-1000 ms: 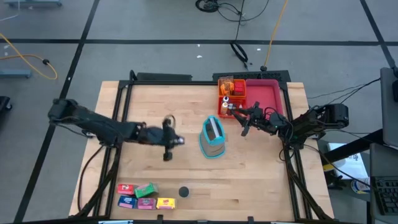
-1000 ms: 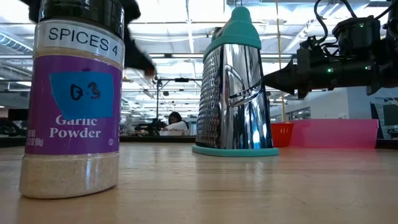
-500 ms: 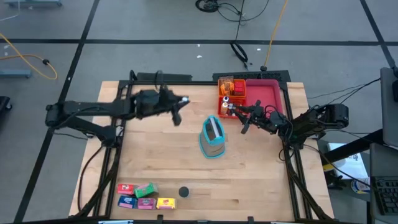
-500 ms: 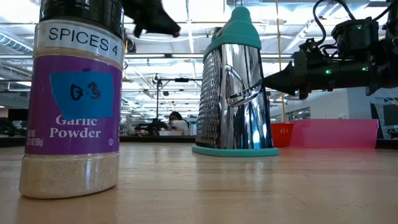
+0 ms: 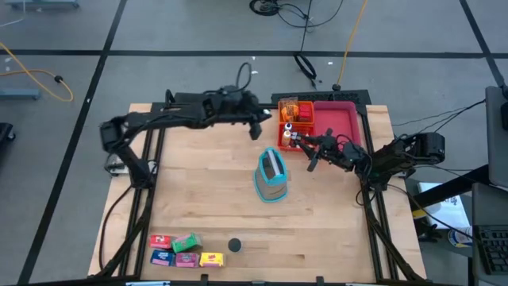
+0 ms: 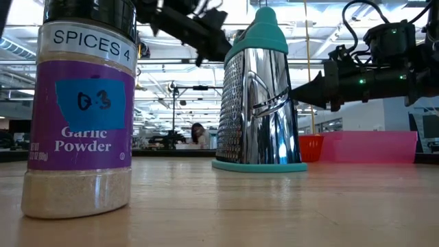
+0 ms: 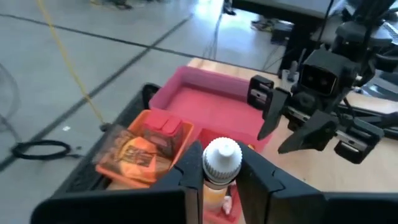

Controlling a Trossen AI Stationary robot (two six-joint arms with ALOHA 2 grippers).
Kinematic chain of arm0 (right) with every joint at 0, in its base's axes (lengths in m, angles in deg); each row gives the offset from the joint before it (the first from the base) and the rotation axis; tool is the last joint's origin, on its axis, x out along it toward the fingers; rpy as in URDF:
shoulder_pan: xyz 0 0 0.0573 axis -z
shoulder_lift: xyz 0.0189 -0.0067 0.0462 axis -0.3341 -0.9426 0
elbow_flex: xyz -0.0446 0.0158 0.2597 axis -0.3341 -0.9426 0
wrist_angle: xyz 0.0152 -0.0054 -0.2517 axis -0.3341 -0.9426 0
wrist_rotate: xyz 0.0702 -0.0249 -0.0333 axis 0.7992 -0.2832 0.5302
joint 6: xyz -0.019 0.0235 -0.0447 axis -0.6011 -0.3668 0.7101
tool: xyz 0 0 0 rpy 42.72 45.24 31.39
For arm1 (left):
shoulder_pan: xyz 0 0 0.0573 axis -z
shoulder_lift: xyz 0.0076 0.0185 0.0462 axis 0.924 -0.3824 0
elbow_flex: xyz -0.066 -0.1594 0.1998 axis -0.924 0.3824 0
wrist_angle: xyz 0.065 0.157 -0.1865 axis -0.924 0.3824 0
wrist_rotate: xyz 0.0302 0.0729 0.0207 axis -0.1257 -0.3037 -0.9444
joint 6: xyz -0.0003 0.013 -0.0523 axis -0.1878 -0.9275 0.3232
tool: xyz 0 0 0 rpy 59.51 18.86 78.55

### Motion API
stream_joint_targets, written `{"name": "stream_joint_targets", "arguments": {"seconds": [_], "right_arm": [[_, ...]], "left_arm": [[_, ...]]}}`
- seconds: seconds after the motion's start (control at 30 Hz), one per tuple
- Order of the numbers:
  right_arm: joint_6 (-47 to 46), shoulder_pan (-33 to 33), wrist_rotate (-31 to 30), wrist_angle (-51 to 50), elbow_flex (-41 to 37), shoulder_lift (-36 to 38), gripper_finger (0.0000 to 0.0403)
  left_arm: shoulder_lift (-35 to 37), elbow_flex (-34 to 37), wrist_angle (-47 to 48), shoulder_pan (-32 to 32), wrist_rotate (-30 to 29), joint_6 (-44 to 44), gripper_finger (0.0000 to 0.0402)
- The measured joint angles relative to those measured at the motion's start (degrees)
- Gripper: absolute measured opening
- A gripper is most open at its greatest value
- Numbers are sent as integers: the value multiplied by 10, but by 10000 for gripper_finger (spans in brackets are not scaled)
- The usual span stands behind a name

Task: Pick & Place Kitchen Items
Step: Put the small red food coloring bottle into the red bin

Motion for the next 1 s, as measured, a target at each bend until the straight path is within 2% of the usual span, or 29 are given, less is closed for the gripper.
{"name": "stream_joint_targets", "arguments": {"seconds": [0.13, 0.27, 0.47, 0.6, 0.73, 0.87, 1.0], "right_arm": [[3, 0, -1, -10, 0, 0, 128], [12, 0, -17, -13, 0, 0, 128], [19, 1, -32, -29, 0, 0, 128], [16, 7, -39, -58, 0, 0, 128], [17, 7, -74, -75, 0, 0, 128], [18, 7, -75, -75, 0, 0, 128], [19, 7, -75, -75, 0, 0, 128]], "left_arm": [[-55, -55, -3, -11, 36, 1, 51], [-105, -105, 6, -13, 52, 1, 61], [-173, -177, 22, -10, 86, 3, 49], [-207, -210, 22, -8, 100, 15, 57], [-230, -232, 20, -3, 101, 21, 62], [-252, -238, 20, 7, 112, 16, 49], [-273, -238, 16, 17, 108, 5, 54]]}}
